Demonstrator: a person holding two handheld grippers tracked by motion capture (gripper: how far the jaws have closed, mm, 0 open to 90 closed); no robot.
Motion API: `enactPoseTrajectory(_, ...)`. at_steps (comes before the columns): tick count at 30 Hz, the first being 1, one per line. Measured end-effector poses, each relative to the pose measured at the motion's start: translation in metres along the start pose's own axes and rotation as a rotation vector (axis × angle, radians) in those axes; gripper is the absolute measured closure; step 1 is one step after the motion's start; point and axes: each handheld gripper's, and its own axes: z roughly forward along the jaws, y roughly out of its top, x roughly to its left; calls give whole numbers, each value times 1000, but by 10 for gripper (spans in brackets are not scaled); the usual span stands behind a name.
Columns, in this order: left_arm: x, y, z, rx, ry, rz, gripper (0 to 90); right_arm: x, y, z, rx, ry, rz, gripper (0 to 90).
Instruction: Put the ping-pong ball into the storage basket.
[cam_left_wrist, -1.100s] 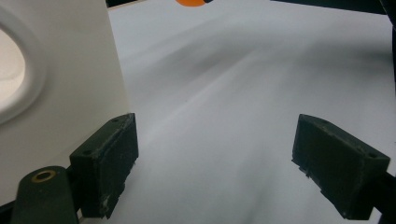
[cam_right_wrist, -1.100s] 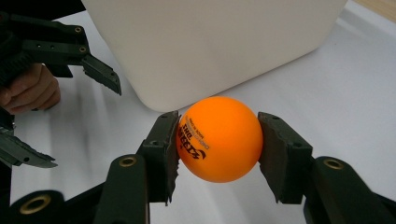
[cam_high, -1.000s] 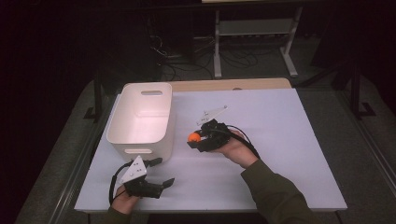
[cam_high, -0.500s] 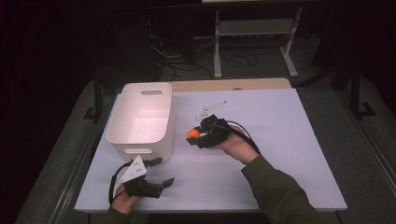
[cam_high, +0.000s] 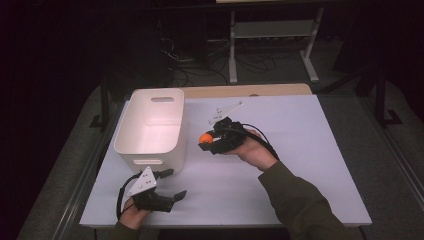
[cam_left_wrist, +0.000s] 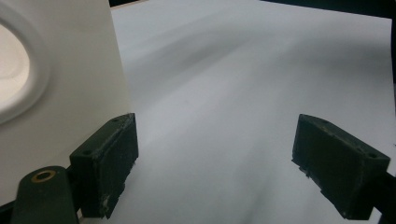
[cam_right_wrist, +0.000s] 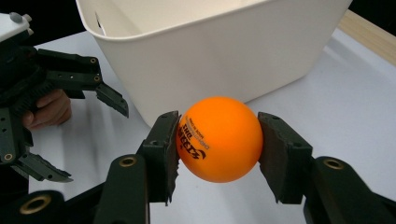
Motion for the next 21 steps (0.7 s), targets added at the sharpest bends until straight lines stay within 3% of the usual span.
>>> enactPoseTrajectory(21, 0, 0, 0, -3, -6, 4, 141, 0, 27, -8, -25, 3, -27, 498)
